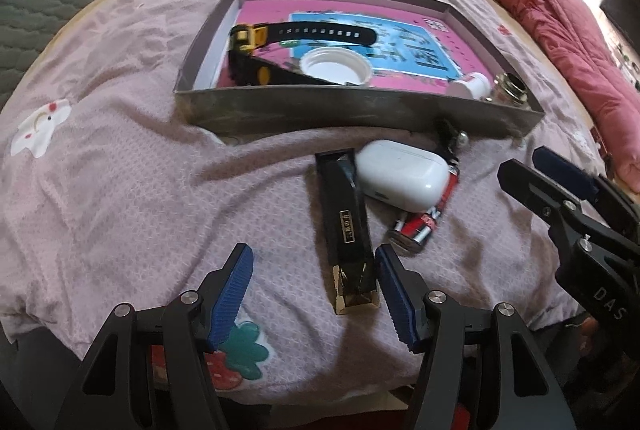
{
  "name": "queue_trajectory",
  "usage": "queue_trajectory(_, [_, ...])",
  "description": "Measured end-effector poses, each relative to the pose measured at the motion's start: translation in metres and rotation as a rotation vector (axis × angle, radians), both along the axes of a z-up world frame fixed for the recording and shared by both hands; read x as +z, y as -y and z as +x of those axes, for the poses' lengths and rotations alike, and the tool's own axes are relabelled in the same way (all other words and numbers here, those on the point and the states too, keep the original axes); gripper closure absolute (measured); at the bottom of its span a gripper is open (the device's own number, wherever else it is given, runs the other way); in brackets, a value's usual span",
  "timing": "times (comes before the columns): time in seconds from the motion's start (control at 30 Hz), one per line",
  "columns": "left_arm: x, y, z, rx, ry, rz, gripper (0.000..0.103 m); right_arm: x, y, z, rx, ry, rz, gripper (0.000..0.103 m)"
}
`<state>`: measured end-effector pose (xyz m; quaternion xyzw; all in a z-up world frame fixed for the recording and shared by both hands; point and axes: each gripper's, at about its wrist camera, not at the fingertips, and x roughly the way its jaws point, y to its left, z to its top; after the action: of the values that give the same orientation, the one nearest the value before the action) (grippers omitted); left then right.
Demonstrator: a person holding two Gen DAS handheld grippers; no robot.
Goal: Organize rigid objects
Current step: 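Lower the left gripper over the black-gold box while the right lowers toward the black keychain, then grasp the black-gold box with the left gripper while the right grasps the black keychain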
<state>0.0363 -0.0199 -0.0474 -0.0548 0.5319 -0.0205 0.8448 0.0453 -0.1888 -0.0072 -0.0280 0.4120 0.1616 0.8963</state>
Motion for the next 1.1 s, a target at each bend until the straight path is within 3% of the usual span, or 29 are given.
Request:
queue_trajectory(0.33, [-0.002, -0.001, 0.008, -0.006, 0.035, 0.012, 0.038, -0.020, -0.002, 0.026, -0.076, -0.086, 0.046, 0.048])
queue_trajectory(1.1, [-0.004, 0.004, 0.015, -0.043, 0.089, 0.046, 0.038, -0.036, -0.013, 0.053, -0.139, -0.151, 0.089, 0.048])
